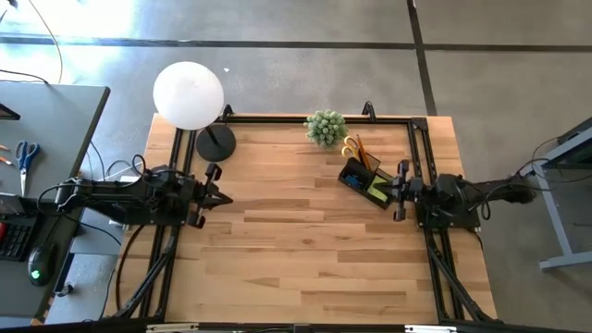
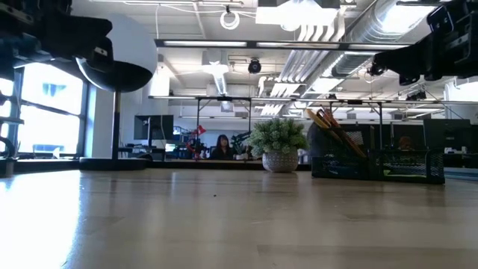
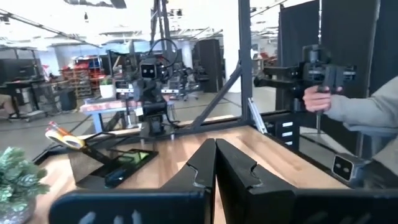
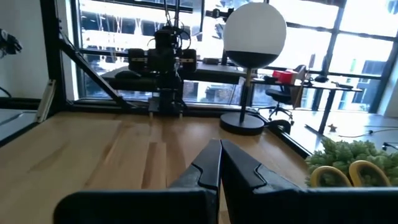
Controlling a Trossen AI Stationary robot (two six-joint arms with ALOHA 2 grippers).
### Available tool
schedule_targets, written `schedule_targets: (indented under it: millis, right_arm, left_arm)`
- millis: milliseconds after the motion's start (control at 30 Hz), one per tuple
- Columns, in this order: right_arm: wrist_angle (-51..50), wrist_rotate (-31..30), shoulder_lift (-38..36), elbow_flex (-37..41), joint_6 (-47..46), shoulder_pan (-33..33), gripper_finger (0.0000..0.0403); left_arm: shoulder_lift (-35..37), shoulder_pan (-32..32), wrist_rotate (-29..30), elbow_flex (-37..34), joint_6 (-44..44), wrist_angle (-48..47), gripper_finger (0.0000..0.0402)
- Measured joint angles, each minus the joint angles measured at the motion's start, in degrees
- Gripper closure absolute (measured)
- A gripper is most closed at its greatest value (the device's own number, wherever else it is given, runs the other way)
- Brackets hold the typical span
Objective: Pick and place office supplies into organizer
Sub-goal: Return to Home Position
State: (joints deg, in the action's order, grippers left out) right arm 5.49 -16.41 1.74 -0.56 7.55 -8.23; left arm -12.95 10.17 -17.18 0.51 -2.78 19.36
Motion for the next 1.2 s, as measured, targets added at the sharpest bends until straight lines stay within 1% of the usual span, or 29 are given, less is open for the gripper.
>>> schedule_targets:
  millis: [67,133,233,367,467,633,733,867,1033,1200]
  right_arm:
    - [-0.31,2.62,0.00,0.02,-0.57,1.62,0.0402]
    - [-0.90,3.74,0.00,0.02,-1.51,2.79,0.0401]
    - [-2.13,3.21,0.00,0.02,-2.14,3.80,0.0401]
    - [-2.42,2.30,0.00,0.04,-2.34,4.65,0.0400]
    - [-2.42,2.32,0.02,0.04,-4.27,4.88,0.0400]
    - [-2.40,2.48,0.04,0.04,-6.19,4.88,0.0400]
    - [-2.42,2.49,0.04,0.05,-6.12,4.88,0.0400]
    - [-2.42,2.49,0.04,0.07,-6.09,4.88,0.0400]
    - [-2.39,2.49,0.04,0.07,-6.07,4.88,0.0400]
    - [-2.40,2.50,0.04,0.09,-6.07,4.88,0.0400]
  left_arm:
    - [0.00,0.02,0.25,0.00,-0.01,-0.16,0.0401]
    - [-0.02,0.00,-0.26,0.00,0.18,-0.77,0.0401]
    - [-0.02,0.00,-1.28,0.00,0.65,-2.57,0.0401]
    - [0.02,0.00,0.56,0.00,2.76,-3.09,0.0401]
    - [0.48,0.00,1.36,0.00,3.05,-3.38,0.0401]
    - [0.90,0.00,1.81,0.00,3.41,-3.80,0.0401]
    - [2.50,0.00,2.76,0.02,5.76,-6.51,0.0401]
    - [6.98,0.00,4.83,0.02,8.06,-12.38,0.0401]
    - [12.66,-0.05,4.45,0.03,9.23,-16.85,0.0401]
    - [12.43,-0.10,2.77,0.07,7.57,-16.61,0.0401]
